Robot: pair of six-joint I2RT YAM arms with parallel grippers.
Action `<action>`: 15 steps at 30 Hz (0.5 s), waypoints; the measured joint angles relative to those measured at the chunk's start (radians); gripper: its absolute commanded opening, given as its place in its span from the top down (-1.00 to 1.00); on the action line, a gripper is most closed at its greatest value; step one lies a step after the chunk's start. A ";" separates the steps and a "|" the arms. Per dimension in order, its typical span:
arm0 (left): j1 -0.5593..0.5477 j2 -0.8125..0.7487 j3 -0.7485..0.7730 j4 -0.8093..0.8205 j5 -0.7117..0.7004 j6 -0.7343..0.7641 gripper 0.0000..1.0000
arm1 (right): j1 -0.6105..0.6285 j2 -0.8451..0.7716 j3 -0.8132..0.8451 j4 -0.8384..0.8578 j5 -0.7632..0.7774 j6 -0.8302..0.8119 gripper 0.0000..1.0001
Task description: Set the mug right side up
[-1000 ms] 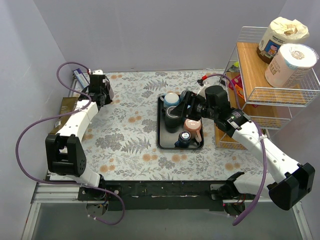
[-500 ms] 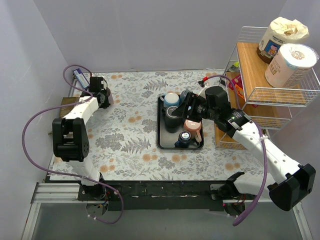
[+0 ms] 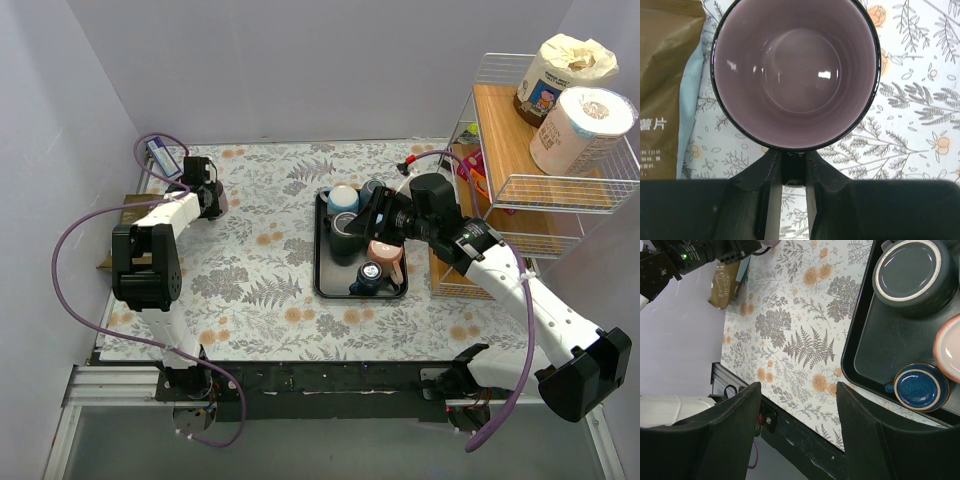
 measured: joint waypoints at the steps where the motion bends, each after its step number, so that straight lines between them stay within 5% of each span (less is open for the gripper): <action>1: 0.001 0.007 0.004 0.004 -0.001 0.002 0.65 | 0.000 0.000 0.000 -0.001 0.000 -0.001 -0.38; 4: 0.003 0.027 0.021 0.025 -0.001 0.005 0.33 | 0.000 0.001 0.000 -0.016 0.004 -0.008 -0.40; 7: 0.003 0.039 0.029 0.050 0.001 0.006 0.27 | 0.000 0.007 0.011 -0.047 0.012 -0.019 -0.42; 15: 0.003 0.027 0.070 0.038 0.023 -0.005 -0.32 | -0.002 0.029 0.048 -0.145 0.059 -0.063 -0.49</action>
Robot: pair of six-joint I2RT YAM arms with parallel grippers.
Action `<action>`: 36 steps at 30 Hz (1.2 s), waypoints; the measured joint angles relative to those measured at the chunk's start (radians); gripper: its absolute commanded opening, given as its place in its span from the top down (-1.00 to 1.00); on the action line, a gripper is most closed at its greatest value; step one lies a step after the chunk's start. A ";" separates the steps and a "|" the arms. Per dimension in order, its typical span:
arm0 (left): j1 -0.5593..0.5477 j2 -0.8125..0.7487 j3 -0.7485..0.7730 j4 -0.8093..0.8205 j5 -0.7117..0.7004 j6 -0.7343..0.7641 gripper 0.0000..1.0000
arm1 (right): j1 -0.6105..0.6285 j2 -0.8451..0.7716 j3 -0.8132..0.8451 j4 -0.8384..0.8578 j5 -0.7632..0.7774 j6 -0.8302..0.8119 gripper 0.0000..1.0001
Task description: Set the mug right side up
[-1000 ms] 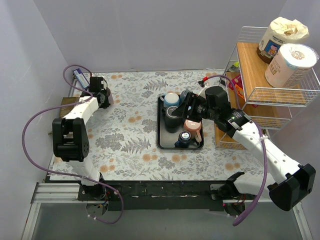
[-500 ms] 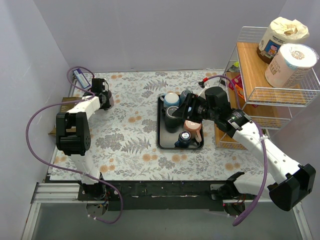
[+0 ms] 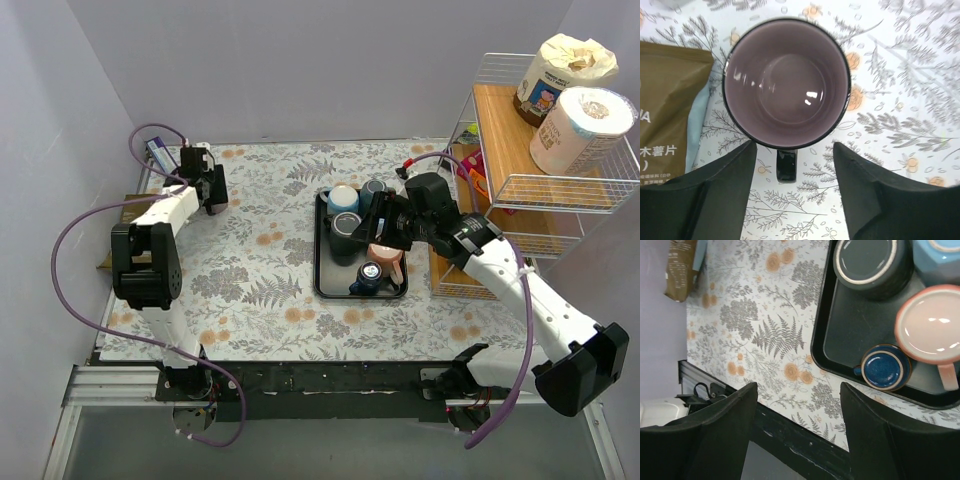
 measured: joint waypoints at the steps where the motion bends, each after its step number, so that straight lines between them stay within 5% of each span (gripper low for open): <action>1: 0.000 -0.006 0.008 -0.005 0.001 -0.001 -0.36 | 0.000 0.003 0.002 -0.013 0.006 -0.009 -0.49; 9: 0.000 -0.192 0.053 -0.067 0.051 -0.062 -0.57 | 0.000 0.066 0.021 -0.154 0.101 -0.051 -0.49; 16: 0.000 -0.349 0.129 -0.163 0.156 -0.110 -0.95 | 0.061 0.121 0.016 -0.219 0.214 -0.014 -0.51; 17: 0.000 -0.370 0.127 -0.176 0.177 -0.120 -0.96 | 0.072 0.136 0.015 -0.229 0.229 -0.005 -0.52; 19: 0.000 -0.413 0.110 -0.178 0.218 -0.143 -0.96 | 0.091 0.165 0.015 -0.245 0.259 0.020 -0.94; 36: 0.000 -0.713 -0.148 -0.169 0.509 -0.302 -0.96 | 0.162 0.282 -0.018 -0.273 0.385 0.330 -0.90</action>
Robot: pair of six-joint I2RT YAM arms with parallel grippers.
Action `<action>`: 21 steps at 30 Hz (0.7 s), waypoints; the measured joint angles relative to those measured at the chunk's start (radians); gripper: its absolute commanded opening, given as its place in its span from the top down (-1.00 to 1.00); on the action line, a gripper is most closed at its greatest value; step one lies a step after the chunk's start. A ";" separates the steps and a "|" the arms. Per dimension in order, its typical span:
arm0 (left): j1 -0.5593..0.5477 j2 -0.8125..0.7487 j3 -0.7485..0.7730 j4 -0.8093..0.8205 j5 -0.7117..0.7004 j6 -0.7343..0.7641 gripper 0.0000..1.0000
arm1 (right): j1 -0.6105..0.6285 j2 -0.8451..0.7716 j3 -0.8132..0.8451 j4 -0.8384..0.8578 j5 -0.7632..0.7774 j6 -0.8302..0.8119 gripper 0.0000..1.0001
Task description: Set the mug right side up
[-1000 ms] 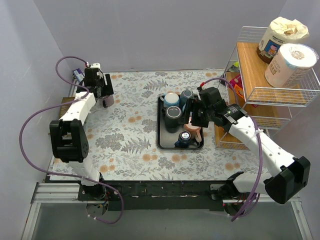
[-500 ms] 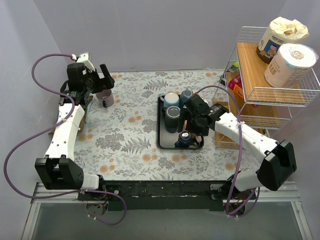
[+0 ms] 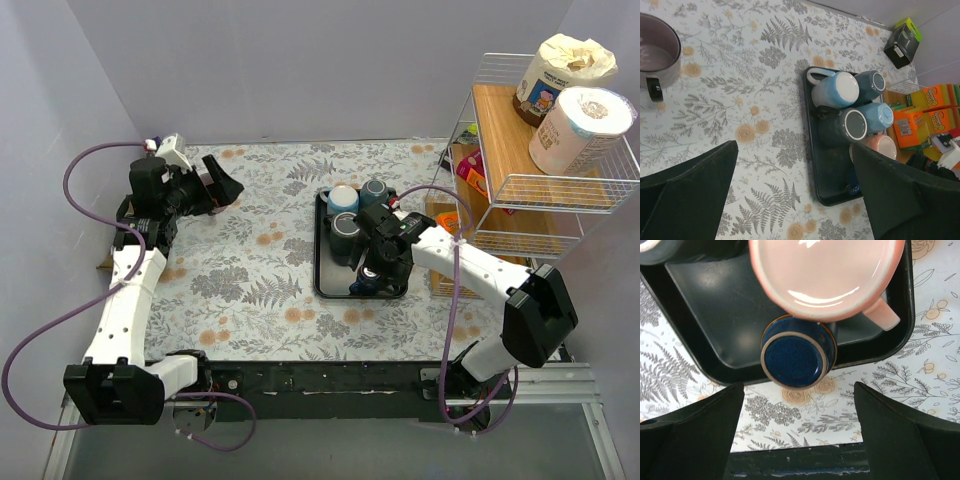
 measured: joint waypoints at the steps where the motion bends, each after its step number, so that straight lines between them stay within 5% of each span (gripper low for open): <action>1: 0.000 -0.006 -0.016 0.001 0.003 -0.013 -0.96 | 0.000 0.011 0.000 0.000 0.005 0.012 -0.87; 8: 0.000 -0.012 -0.097 0.000 0.021 -0.099 -0.96 | -0.001 0.075 0.000 0.019 0.046 0.071 -0.62; 21: 0.000 -0.011 -0.119 0.005 0.067 -0.152 -0.96 | -0.001 0.108 -0.026 0.067 0.078 0.094 -0.67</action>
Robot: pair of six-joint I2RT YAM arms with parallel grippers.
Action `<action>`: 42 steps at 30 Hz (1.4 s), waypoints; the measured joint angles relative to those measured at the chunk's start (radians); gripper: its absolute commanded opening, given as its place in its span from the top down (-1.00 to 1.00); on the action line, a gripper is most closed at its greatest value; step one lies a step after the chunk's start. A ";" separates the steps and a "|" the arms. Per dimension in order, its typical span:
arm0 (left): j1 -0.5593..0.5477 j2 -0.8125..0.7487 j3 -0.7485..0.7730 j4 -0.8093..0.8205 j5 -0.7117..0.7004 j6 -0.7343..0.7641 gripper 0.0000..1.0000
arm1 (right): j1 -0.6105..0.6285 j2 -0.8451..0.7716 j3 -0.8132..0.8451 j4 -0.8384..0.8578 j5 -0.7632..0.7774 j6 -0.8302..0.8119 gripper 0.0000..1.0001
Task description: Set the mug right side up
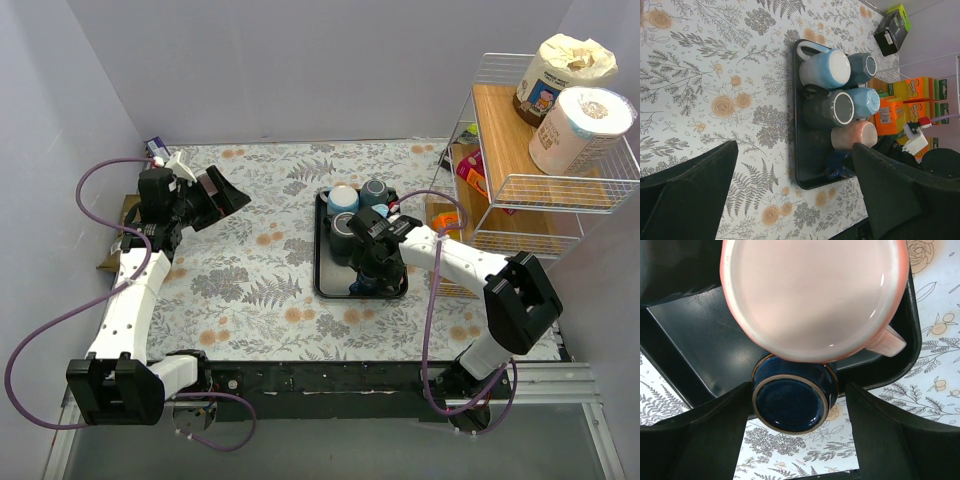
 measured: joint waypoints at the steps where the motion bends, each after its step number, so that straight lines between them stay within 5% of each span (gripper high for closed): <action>1: 0.000 0.000 -0.002 0.002 0.005 -0.001 -0.97 | 0.000 0.003 -0.003 0.006 0.000 -0.002 -0.67; 5: 0.000 0.000 -0.018 0.004 0.016 -0.008 -0.96 | 0.000 0.023 -0.006 0.019 -0.004 -0.015 -0.59; 10: 0.000 -0.001 -0.032 0.004 0.024 -0.016 -0.96 | 0.000 0.028 -0.007 0.036 -0.007 -0.023 -0.24; 16: 0.000 -0.004 -0.041 0.010 0.050 -0.032 -0.96 | 0.000 0.028 -0.008 0.043 -0.008 -0.039 0.47; 18: 0.000 -0.008 -0.050 0.014 0.066 -0.043 -0.96 | 0.000 0.027 -0.008 0.046 -0.008 -0.050 0.90; 19: 0.000 -0.010 -0.054 0.018 0.076 -0.049 -0.96 | 0.000 0.026 -0.008 0.049 -0.012 -0.060 0.97; 33: -0.001 -0.017 -0.146 0.226 0.348 -0.211 -0.96 | 0.000 -0.138 0.029 0.159 -0.165 -0.209 0.97; 42: -0.076 -0.016 -0.209 0.464 0.455 -0.451 -0.96 | 0.000 -0.307 0.027 0.483 -0.247 -0.321 0.97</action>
